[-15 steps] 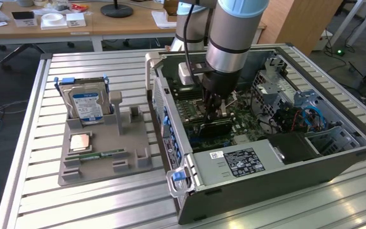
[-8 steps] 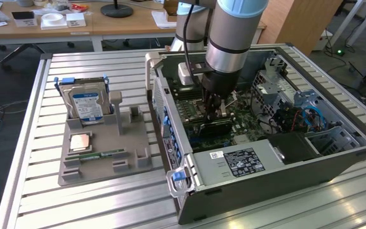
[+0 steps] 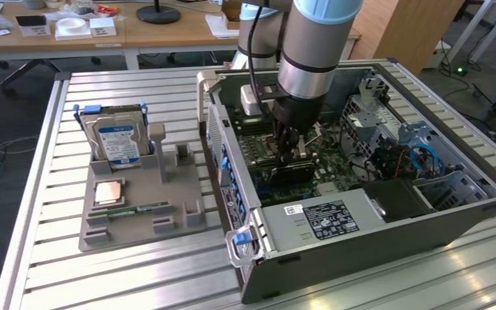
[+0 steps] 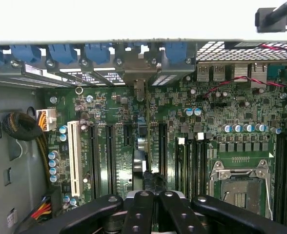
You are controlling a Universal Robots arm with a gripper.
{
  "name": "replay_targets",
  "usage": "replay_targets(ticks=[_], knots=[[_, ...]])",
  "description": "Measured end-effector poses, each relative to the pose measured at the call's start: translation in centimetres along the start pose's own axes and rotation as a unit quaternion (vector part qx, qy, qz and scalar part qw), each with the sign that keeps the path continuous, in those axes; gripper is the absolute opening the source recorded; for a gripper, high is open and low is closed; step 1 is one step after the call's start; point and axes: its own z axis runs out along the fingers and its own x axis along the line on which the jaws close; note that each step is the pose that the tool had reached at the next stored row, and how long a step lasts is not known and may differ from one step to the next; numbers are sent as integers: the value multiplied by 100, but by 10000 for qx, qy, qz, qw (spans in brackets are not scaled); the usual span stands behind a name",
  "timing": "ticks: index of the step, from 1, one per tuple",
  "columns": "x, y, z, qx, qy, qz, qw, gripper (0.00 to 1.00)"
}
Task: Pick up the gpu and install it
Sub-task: 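Press down on the gpu until it lock into place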
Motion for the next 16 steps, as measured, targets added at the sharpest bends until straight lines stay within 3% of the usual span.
replay_targets(ticks=[16], knots=[[1, 16, -1, 5, 0, 0, 10000, 11]])
